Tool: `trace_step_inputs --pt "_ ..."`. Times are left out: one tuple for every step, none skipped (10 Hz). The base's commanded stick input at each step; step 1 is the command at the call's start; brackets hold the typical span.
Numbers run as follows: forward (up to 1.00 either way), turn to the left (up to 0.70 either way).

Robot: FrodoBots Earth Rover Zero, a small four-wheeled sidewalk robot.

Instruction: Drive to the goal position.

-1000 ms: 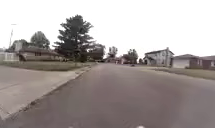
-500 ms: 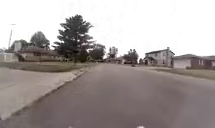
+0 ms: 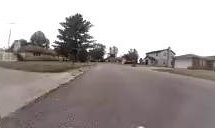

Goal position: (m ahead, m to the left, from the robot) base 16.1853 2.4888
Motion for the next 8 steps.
trace_step_inputs --pt "0.70 0.01" --pt "0.70 0.01" --pt "0.70 0.01" --pt "0.70 0.01" --pt "0.70 0.01" --pt "0.70 0.01" --pt "0.70 0.21" --pt "0.70 0.01"
